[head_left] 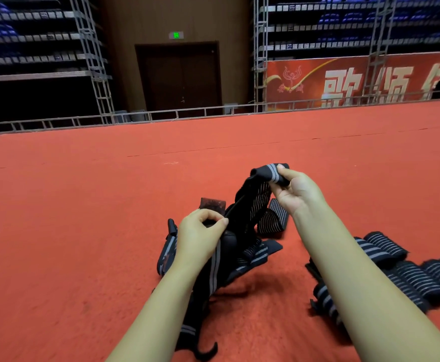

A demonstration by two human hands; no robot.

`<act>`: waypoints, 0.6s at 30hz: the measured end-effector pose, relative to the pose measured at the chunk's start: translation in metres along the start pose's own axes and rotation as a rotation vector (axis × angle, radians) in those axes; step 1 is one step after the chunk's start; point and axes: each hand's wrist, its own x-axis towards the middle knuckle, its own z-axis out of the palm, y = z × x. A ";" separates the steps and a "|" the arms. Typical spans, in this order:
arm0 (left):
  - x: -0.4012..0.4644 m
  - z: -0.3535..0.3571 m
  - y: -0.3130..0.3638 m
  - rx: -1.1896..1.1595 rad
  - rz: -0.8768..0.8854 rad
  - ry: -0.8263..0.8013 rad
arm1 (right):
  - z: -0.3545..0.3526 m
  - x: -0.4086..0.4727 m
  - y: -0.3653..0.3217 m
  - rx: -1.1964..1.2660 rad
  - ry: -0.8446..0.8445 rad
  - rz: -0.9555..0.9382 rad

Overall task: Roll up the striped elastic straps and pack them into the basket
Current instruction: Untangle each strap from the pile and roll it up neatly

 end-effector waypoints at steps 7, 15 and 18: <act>-0.006 -0.020 0.006 0.007 0.051 0.048 | -0.027 0.007 0.006 -0.418 0.155 -0.201; -0.005 -0.071 0.016 -0.017 0.060 0.157 | -0.013 -0.032 0.011 -0.780 -0.321 -0.300; -0.011 -0.081 0.012 -0.089 -0.092 0.086 | -0.002 -0.051 0.023 -0.873 -0.476 -0.296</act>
